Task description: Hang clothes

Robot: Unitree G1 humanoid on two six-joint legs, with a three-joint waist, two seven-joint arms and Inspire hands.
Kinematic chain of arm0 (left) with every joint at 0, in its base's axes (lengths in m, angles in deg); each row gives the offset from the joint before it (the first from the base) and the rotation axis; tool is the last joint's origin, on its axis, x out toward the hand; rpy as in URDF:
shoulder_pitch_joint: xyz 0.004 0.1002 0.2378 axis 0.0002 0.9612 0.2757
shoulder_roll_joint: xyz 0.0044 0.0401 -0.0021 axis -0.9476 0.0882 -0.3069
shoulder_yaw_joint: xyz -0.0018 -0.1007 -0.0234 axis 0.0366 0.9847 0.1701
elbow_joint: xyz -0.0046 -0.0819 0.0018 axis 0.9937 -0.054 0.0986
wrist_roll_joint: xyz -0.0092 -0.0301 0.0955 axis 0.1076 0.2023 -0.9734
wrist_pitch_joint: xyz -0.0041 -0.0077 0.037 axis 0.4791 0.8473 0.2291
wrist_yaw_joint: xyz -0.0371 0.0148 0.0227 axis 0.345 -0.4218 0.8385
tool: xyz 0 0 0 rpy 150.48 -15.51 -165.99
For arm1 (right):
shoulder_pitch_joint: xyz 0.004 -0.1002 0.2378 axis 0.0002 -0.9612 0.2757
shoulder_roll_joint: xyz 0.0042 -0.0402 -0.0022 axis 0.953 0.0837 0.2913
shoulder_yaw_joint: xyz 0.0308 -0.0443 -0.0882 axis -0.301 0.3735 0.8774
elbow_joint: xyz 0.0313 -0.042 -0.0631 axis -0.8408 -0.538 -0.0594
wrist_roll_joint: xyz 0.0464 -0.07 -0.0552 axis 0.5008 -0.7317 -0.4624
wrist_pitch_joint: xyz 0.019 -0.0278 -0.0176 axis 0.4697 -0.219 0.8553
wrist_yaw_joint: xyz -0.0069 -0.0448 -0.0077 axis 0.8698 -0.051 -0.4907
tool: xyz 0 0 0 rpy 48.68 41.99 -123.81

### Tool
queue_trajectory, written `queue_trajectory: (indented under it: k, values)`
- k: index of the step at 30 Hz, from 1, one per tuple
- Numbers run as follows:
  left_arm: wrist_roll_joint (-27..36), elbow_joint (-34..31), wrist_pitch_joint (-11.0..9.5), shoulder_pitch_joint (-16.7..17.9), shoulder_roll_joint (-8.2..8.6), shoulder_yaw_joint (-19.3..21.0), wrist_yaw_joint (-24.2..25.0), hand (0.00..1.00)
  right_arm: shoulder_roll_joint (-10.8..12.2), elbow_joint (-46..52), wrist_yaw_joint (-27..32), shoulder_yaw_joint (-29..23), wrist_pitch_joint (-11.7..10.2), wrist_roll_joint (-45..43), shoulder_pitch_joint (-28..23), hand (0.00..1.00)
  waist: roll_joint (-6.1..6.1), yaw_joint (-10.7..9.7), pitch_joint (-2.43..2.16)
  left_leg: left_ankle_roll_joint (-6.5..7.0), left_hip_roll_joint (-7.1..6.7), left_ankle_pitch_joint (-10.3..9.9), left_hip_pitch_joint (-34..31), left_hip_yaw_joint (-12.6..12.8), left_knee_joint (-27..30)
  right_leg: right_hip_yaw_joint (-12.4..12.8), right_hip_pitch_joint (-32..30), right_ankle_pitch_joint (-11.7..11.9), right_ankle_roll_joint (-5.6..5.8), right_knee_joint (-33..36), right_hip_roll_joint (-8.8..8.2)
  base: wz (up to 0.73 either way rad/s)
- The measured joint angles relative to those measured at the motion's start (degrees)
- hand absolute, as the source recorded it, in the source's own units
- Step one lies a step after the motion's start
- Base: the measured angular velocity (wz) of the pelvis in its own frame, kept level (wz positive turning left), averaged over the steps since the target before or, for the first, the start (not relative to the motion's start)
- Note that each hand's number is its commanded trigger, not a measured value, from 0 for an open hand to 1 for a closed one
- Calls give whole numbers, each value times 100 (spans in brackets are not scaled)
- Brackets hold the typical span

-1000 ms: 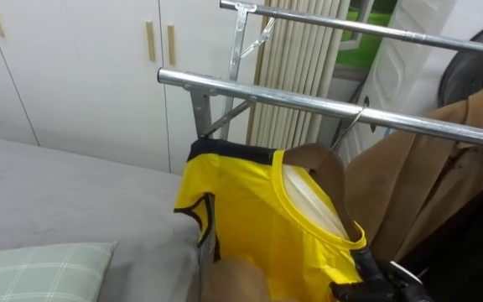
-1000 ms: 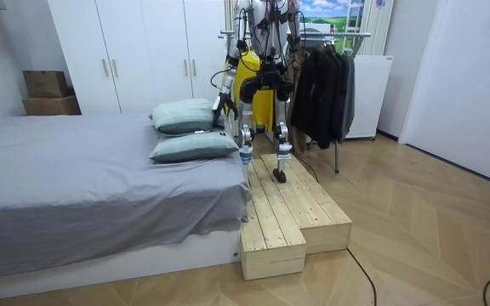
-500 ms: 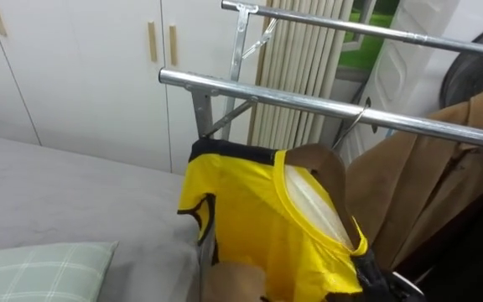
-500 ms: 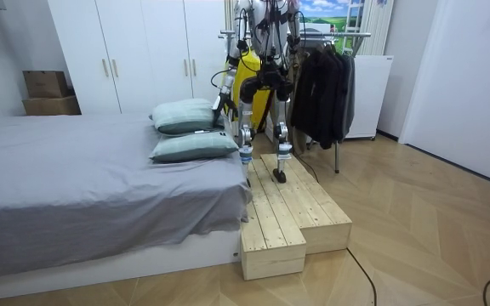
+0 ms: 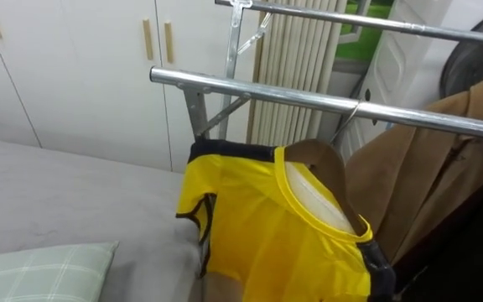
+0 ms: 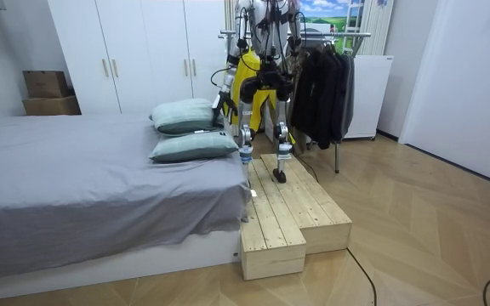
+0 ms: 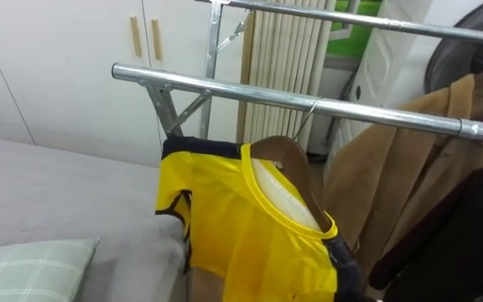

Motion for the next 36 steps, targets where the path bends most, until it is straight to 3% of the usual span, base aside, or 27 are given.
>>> queue_trajectory:
  k: [18, 28, 36]
  values:
    - [-18, -2, -11, 0, -3, 37, 94, 0, -34, 591, 332, 5, -42, -158, 61, 0, -28, -31, -8, 4, 0, 0, -56, 48, 37, 74, -86, -22, 30, 13, 3, -2]
    - [0, 175, -12, 4, 3, -32, 74, 0, -39, 2111, 913, -7, -32, -205, -187, 0, -8, -290, -5, 2, -2, 0, -89, 74, -21, 102, -157, 9, 3, 63, 17, -2]
    - [-103, 144, -12, 11, 6, 170, 76, 0, -126, 3398, 1225, -96, -34, -182, -351, 0, -20, -385, -15, 4, 1, 0, -84, 177, -33, 190, -256, 7, 4, 100, 20, -7]
